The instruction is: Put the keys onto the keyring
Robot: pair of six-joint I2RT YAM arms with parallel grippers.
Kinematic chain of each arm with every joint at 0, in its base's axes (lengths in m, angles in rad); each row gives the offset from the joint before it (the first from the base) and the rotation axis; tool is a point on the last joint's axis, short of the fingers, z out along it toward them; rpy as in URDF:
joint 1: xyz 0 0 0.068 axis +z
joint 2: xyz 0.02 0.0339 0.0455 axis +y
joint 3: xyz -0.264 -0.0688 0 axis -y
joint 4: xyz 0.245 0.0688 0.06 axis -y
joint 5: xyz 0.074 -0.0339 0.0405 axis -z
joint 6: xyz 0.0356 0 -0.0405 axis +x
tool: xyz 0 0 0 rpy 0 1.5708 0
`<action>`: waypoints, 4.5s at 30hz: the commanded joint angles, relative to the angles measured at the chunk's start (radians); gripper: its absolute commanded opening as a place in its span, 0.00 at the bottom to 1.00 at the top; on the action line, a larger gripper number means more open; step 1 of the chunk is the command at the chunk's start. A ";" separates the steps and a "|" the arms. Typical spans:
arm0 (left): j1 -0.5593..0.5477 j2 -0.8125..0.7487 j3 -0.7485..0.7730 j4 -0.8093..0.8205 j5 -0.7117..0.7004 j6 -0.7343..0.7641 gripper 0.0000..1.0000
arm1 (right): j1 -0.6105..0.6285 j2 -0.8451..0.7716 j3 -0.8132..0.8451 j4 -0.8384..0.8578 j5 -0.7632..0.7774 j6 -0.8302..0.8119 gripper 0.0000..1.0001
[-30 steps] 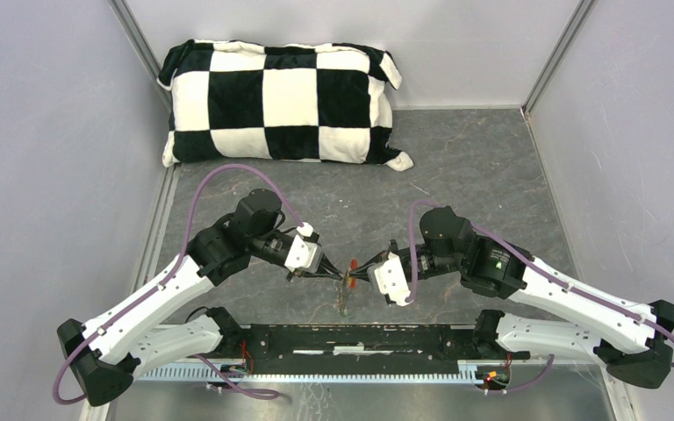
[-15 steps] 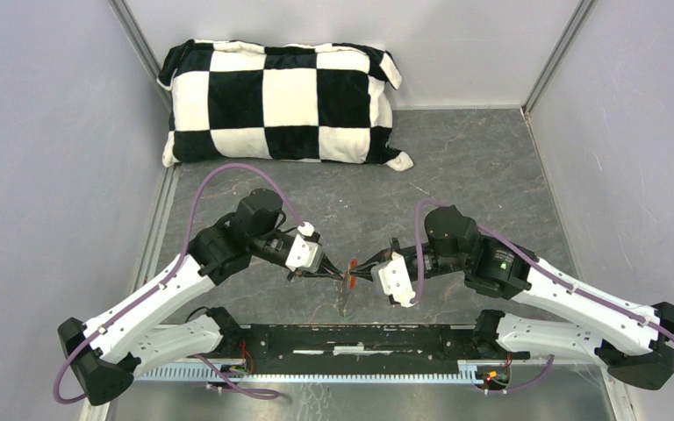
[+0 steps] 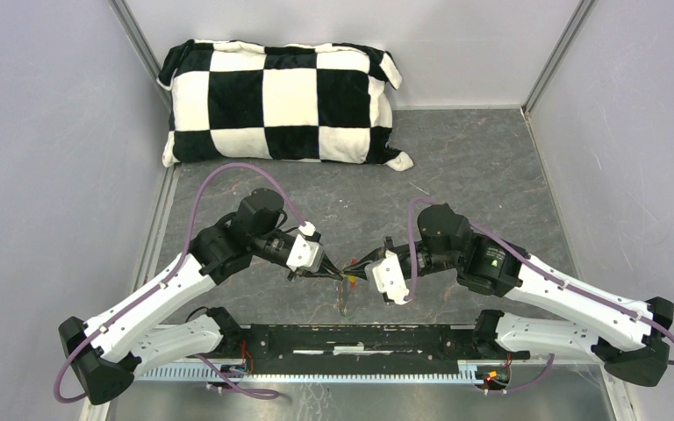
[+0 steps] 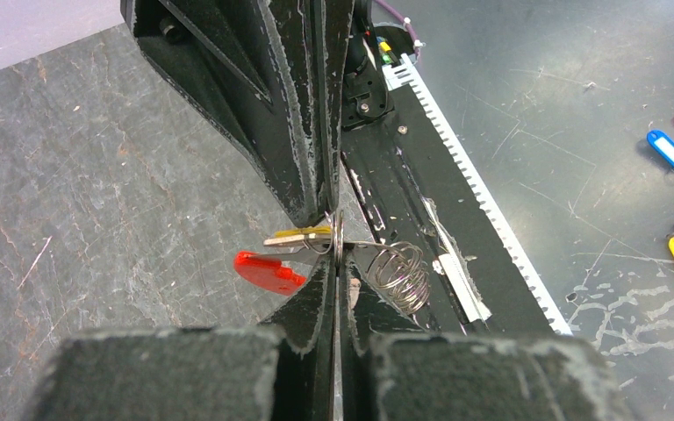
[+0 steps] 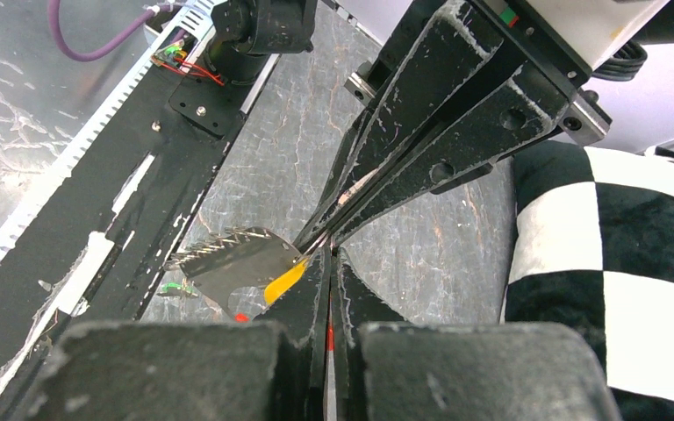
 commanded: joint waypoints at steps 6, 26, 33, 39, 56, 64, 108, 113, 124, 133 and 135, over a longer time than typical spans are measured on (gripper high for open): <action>-0.003 -0.008 0.028 -0.005 0.056 0.068 0.02 | -0.002 0.044 0.043 0.072 -0.011 0.004 0.00; -0.006 -0.013 0.069 -0.053 0.088 0.246 0.02 | -0.012 0.129 0.106 0.012 -0.005 0.055 0.00; -0.006 -0.065 -0.005 0.306 0.038 -0.071 0.02 | -0.022 0.155 0.149 -0.023 -0.013 0.084 0.03; -0.006 -0.080 -0.034 0.427 0.054 -0.195 0.02 | -0.050 0.204 0.235 -0.090 -0.032 0.066 0.12; -0.006 -0.134 -0.137 0.605 0.077 -0.312 0.02 | -0.090 0.246 0.376 -0.179 -0.113 0.040 0.21; -0.003 -0.174 -0.172 0.402 0.052 -0.167 0.02 | -0.188 0.118 0.224 0.022 0.123 0.193 0.38; 0.022 -0.075 0.030 -0.390 -0.029 0.893 0.02 | 0.165 0.010 -0.278 0.518 0.211 0.346 0.47; 0.022 -0.088 0.053 -0.315 -0.021 0.741 0.02 | 0.230 0.004 -0.257 0.506 0.348 0.335 0.42; 0.022 -0.127 0.040 -0.173 -0.009 0.551 0.02 | 0.311 -0.016 -0.266 0.592 0.562 0.364 0.10; 0.022 -0.144 0.028 -0.167 -0.080 0.510 0.29 | 0.324 -0.045 -0.251 0.533 0.627 0.353 0.01; 0.023 -0.155 0.019 -0.136 -0.089 0.473 0.33 | 0.324 -0.053 -0.248 0.522 0.626 0.348 0.01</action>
